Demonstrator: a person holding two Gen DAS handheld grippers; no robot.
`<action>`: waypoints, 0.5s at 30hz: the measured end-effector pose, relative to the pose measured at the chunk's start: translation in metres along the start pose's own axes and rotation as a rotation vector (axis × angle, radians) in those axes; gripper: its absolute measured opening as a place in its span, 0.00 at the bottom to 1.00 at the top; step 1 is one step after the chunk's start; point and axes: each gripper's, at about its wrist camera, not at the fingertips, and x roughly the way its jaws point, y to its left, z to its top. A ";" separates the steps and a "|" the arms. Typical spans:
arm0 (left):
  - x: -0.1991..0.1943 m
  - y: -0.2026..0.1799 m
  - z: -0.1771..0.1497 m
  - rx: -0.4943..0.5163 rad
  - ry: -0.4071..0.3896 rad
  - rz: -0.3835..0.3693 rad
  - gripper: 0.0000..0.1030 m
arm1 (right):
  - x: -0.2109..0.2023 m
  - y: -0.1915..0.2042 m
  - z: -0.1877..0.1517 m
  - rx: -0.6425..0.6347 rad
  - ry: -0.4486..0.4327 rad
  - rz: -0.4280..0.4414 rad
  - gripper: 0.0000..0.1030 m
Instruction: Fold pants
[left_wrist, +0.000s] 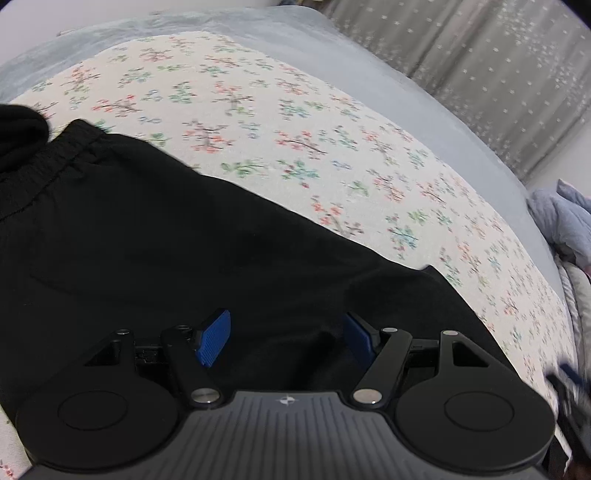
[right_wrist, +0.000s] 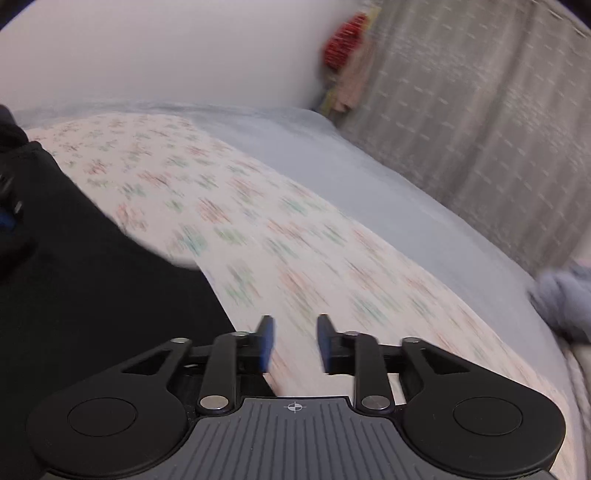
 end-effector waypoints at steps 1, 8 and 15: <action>0.001 -0.006 -0.002 0.022 0.001 -0.013 0.80 | -0.019 -0.016 -0.021 0.026 0.042 -0.026 0.27; 0.010 -0.046 -0.024 0.199 -0.019 0.016 0.82 | -0.114 -0.065 -0.140 0.282 0.287 -0.001 0.28; 0.011 -0.055 -0.035 0.272 -0.050 0.059 0.82 | -0.107 -0.100 -0.171 0.317 0.295 -0.168 0.25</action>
